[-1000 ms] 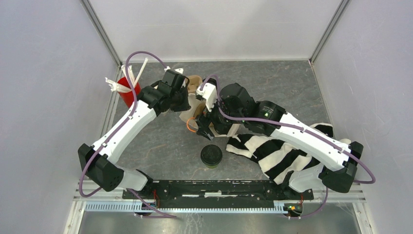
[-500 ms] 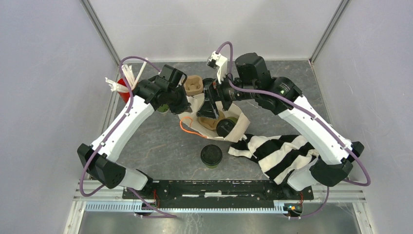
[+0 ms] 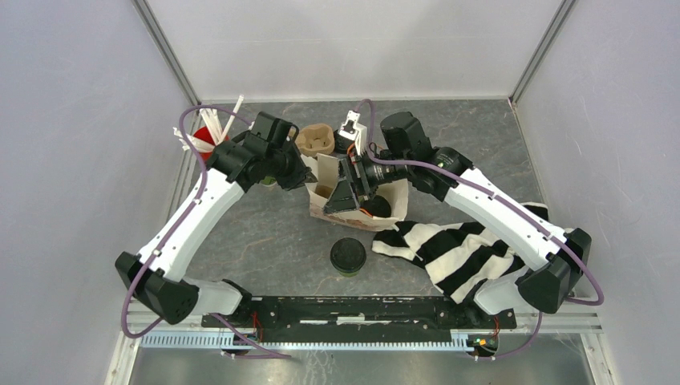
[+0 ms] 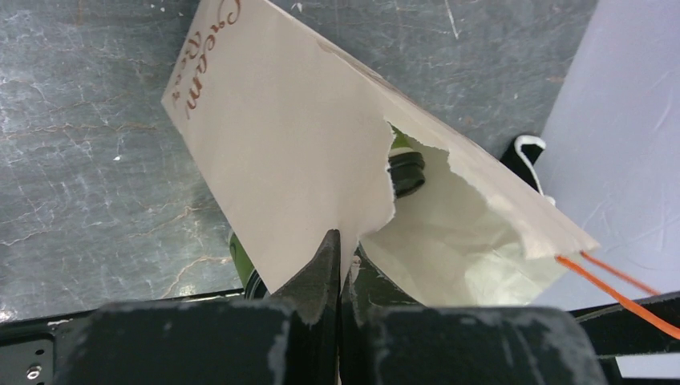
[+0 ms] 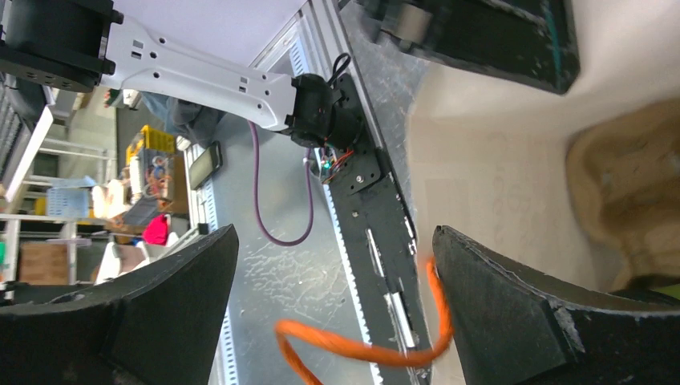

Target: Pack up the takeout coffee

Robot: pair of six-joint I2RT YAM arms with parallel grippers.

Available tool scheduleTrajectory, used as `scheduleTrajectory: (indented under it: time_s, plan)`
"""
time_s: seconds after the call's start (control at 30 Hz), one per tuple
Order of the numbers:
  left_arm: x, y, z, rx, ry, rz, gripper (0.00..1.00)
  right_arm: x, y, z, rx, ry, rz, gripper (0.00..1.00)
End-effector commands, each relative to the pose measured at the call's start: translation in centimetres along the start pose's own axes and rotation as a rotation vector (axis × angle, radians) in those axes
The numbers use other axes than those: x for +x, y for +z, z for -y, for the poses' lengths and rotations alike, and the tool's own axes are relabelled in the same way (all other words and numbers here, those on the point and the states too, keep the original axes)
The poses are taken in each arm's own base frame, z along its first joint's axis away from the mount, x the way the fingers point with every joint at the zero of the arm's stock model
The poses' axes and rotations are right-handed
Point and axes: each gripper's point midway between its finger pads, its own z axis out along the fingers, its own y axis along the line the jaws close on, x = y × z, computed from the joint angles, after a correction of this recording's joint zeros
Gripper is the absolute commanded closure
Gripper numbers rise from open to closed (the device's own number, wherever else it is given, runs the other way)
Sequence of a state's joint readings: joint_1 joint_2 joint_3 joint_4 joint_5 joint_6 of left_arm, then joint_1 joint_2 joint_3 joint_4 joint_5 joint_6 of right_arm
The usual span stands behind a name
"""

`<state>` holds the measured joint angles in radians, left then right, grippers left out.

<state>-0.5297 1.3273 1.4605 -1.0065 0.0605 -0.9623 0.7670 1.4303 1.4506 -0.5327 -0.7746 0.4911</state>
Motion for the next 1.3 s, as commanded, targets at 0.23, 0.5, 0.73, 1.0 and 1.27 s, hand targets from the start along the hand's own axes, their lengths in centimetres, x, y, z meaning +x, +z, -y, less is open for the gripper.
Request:
scheduleTrajectory:
  time_s: [0.23,0.5,0.73,1.0,1.27]
  plan:
    - [-2.6,-1.7,0.5,0.067,-0.078,0.178,0.98,1.5,-3.3,-4.5,-0.279,0.065,0.015,0.02]
    - [-3.3,-2.4,0.2,0.076,-0.066,0.229,0.98,4.1,-3.7,-3.9,-0.291,0.042,-0.048,0.02]
    - [-3.7,-2.7,-0.2,0.052,-0.033,0.248,0.98,4.7,-4.3,-3.4,-0.249,-0.084,-0.131,0.02]
    - [-4.1,-2.5,-1.4,0.011,0.003,0.256,0.98,3.8,-4.8,-1.4,-0.066,-0.136,-0.115,0.02]
    - [-4.0,-2.2,-2.5,-0.016,0.001,0.254,0.98,2.8,-6.8,0.9,0.185,-0.177,-0.089,0.02]
